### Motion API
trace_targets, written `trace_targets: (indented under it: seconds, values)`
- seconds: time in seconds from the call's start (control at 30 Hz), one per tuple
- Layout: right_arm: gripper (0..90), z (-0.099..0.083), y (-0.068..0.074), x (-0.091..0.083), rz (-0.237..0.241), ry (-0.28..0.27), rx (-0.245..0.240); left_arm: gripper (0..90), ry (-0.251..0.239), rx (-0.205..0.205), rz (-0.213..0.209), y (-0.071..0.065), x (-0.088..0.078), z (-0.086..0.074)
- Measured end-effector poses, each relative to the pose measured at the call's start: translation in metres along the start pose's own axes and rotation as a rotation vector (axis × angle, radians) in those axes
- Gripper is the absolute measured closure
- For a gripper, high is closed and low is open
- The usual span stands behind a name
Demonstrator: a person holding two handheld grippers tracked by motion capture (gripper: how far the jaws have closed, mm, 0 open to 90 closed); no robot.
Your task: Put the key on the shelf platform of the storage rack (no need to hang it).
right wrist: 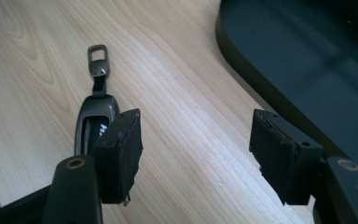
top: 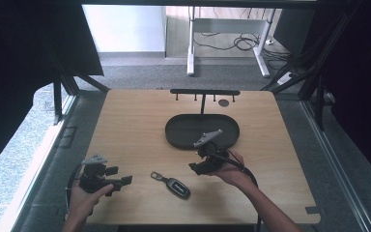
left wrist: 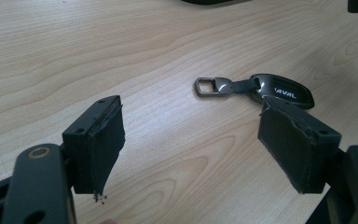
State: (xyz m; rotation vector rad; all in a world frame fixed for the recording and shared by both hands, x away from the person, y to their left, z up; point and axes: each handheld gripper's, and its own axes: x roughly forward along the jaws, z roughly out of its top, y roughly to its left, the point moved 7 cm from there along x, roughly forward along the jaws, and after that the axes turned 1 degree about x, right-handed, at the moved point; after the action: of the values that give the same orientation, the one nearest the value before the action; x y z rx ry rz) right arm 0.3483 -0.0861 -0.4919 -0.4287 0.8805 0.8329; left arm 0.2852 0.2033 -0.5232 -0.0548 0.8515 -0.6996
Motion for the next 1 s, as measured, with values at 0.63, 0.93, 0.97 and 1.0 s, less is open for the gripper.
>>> trace_targets:
  seconds: [0.63, 0.93, 0.97, 1.0]
  values:
    - [35.3, 0.015, 0.041, 0.039, 0.071, 0.077, -0.078, 22.9, 0.002, 0.003, -0.004, 0.0, 0.001, 0.0]
    - [35.5, 0.009, 0.057, 0.054, 0.096, 0.127, -0.111, 22.9, 0.007, 0.011, -0.006, -0.001, 0.002, 0.0]
    - [35.5, 0.007, 0.059, 0.056, 0.096, 0.142, -0.11, 22.9, 0.007, 0.011, -0.006, -0.001, 0.002, 0.0]
    - [35.5, 0.006, 0.06, 0.058, 0.097, 0.152, -0.113, 22.9, 0.007, 0.011, -0.007, -0.002, 0.002, 0.0]
